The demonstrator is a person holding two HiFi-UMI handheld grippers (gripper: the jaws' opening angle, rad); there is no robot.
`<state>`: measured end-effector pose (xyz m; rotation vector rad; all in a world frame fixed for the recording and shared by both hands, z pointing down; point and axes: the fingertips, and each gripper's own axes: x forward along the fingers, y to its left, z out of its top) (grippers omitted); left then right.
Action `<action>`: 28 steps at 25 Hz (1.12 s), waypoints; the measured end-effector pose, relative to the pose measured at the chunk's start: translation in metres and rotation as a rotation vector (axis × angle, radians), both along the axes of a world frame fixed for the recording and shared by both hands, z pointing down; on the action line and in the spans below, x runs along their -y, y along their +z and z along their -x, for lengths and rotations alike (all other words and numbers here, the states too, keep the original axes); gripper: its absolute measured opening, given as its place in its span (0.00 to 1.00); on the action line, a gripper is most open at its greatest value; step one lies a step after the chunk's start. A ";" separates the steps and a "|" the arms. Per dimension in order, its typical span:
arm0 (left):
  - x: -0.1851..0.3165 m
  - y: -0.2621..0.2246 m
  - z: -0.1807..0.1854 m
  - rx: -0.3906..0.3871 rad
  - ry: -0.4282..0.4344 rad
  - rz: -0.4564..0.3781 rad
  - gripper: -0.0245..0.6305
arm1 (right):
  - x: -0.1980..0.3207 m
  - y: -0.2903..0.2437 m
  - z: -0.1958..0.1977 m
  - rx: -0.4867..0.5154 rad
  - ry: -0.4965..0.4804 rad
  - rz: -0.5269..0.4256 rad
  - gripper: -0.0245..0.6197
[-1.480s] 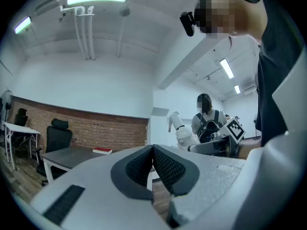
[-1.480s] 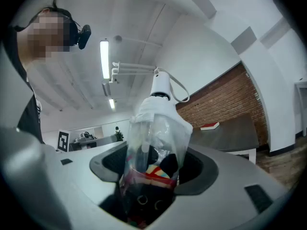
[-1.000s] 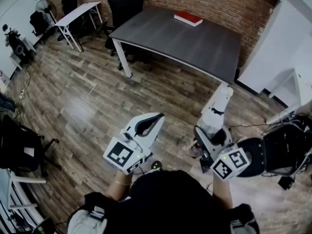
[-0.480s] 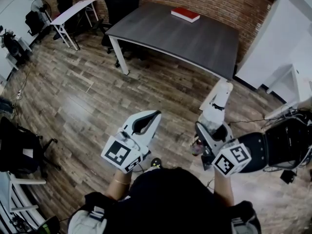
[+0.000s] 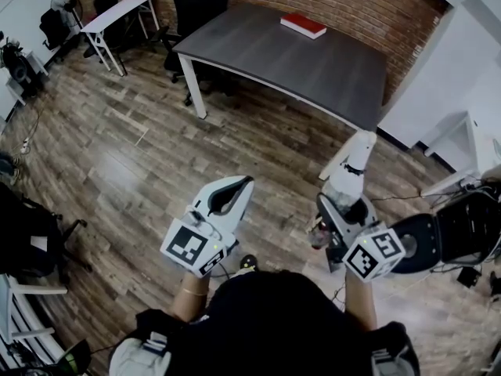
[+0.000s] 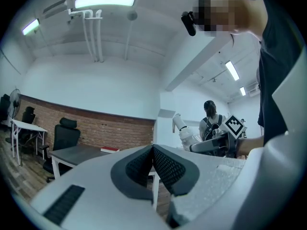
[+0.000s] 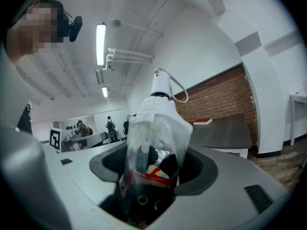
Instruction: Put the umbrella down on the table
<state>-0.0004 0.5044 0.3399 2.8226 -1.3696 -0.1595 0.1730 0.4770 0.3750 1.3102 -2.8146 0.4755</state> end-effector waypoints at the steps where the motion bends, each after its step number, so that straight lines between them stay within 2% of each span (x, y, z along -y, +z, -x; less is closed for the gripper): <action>1: 0.000 0.001 0.006 0.005 -0.005 -0.001 0.04 | 0.001 0.000 0.004 0.001 -0.001 0.001 0.49; 10: 0.012 0.007 0.058 0.031 -0.055 -0.015 0.04 | 0.019 0.003 0.045 -0.016 -0.020 0.010 0.49; 14: 0.016 0.016 0.074 0.019 -0.068 0.003 0.04 | 0.021 0.006 0.056 -0.014 -0.015 0.009 0.49; 23: 0.043 0.023 0.066 0.019 -0.044 0.030 0.04 | 0.046 0.012 0.044 -0.009 0.012 0.035 0.49; 28: 0.079 0.026 0.057 0.036 -0.075 0.055 0.04 | 0.091 0.016 0.028 0.010 0.007 0.040 0.49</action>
